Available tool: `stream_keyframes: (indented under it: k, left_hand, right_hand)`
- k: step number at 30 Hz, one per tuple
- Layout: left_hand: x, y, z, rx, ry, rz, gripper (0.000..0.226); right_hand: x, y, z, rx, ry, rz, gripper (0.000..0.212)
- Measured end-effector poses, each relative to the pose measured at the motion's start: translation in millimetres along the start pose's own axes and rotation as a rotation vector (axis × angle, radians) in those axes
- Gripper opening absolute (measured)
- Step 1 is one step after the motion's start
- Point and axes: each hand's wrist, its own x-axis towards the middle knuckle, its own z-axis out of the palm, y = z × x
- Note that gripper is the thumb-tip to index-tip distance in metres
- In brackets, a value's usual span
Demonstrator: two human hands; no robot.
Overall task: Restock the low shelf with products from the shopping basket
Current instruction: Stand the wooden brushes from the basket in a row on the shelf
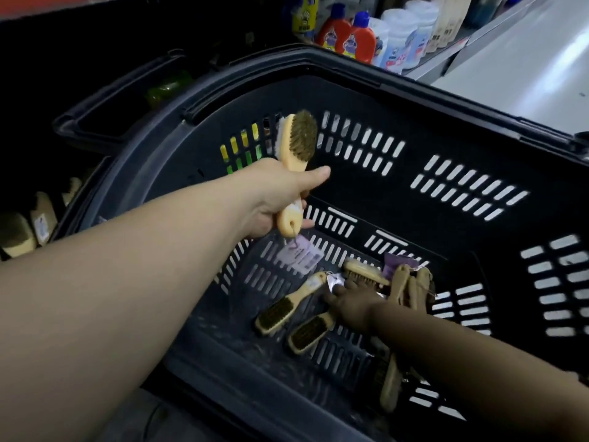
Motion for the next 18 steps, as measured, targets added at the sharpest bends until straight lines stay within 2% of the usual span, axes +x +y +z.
stream_keyframes:
  k: [2,5,9,11,14,16,18]
  left_hand:
    - [0,-1,1,0.037,-0.054,-0.03,0.049]
    - [0,-1,2,0.08,-0.066,-0.04,0.011]
    - [2,-2,2,0.074,-0.022,0.0,0.011]
    - [2,-3,0,0.059,0.015,0.032,0.017]
    - [3,-3,-3,0.031,0.087,0.088,0.021]
    - [3,-2,-3,0.022,0.121,0.106,0.027]
    - [4,-1,-2,0.049,0.105,0.089,0.038]
  right_hand:
    - [6,-9,11,-0.148,0.079,-0.052,0.049]
    - [6,-8,-2,-0.188,0.197,-0.132,0.04]
    - [-11,16,-49,-0.134,0.277,-0.12,0.036]
    - [-27,26,-73,0.111,0.304,-0.022,0.028]
    - [-54,23,-109,0.805,0.361,0.075,0.028]
    - [-70,10,-131,1.308,0.379,-0.01,0.022]
    - [-83,-4,-153,1.591,0.397,-0.157,0.02]
